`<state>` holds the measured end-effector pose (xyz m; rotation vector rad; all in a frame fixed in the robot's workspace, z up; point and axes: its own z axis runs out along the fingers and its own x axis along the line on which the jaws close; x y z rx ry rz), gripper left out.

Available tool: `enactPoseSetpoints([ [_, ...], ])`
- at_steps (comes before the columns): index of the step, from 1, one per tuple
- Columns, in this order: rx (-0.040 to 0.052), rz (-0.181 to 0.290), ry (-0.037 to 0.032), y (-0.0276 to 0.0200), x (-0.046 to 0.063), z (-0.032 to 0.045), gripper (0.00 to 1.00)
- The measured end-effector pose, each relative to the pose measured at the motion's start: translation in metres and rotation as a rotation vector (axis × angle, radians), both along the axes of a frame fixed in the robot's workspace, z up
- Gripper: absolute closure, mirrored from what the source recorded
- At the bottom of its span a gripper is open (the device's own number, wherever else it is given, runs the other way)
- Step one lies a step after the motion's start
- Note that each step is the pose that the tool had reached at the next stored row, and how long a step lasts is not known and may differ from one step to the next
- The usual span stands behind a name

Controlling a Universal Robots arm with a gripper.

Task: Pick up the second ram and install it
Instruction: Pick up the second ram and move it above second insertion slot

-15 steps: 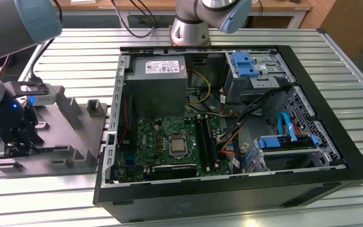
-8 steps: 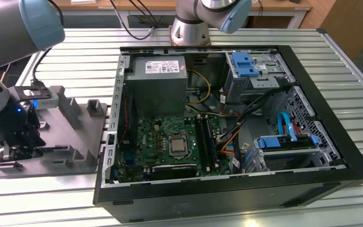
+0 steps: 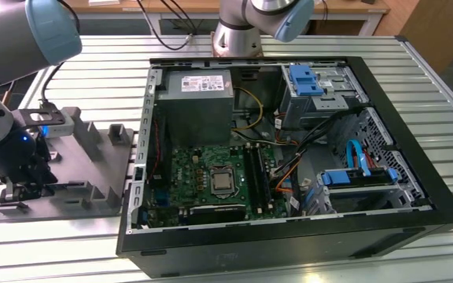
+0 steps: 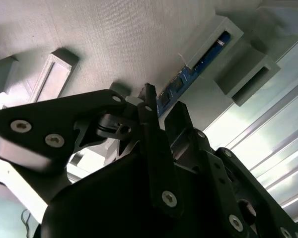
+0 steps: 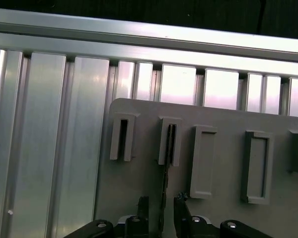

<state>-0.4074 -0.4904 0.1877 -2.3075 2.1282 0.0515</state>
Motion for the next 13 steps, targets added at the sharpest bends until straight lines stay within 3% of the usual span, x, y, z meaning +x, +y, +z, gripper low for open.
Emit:
enactPoseSetpoints([
  [3,0.0000,0.000,0.0000,0.0000,0.0000,-0.0001,0.72],
  [5,0.0000,0.000,0.0002,0.0000,0.0000,-0.0002,0.84],
  [13,0.0000,0.000,0.0000,0.0000,0.0000,-0.0006,0.86],
])
